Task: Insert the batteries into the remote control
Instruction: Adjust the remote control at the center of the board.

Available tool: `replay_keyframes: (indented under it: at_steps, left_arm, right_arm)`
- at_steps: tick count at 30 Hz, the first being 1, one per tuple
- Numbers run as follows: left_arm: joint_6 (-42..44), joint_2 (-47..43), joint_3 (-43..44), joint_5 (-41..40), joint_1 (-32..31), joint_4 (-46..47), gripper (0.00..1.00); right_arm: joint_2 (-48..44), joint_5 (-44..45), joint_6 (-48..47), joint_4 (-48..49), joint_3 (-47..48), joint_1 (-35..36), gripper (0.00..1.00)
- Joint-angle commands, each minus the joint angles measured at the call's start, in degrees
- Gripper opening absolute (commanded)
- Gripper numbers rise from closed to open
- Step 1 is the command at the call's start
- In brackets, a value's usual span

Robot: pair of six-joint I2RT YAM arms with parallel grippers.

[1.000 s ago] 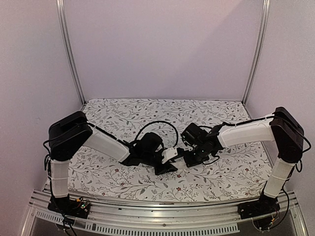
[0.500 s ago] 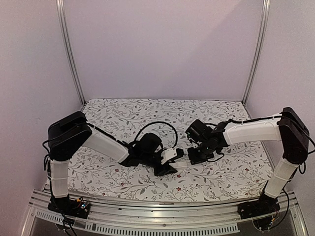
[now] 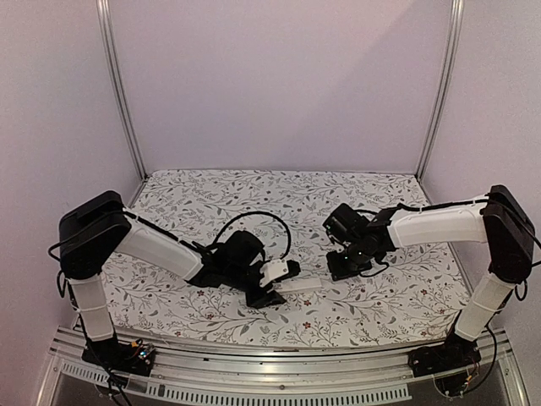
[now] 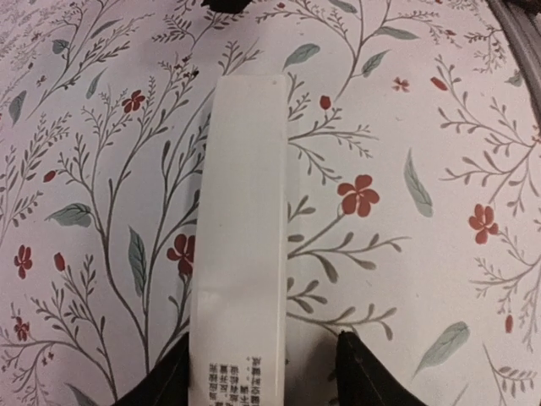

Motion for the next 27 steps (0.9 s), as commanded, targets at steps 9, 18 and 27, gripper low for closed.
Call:
replay_keyframes:
  at_steps: [9, 18, 27]
  left_arm:
    - [-1.1, -0.1, -1.0, -0.8, 0.9, -1.8, 0.43]
    - [-2.0, -8.1, -5.1, -1.9, 1.6, 0.3, 0.51]
    - [-14.7, -27.5, -16.5, -7.5, 4.6, 11.6, 0.67]
  right_arm:
    - [6.6, -9.0, 0.0, 5.7, 2.7, 4.6, 0.0]
    - [-2.4, 0.0, -2.0, 0.6, -1.3, -2.5, 0.07]
    - [-12.1, -18.8, -29.0, 17.9, -1.9, -0.9, 0.59]
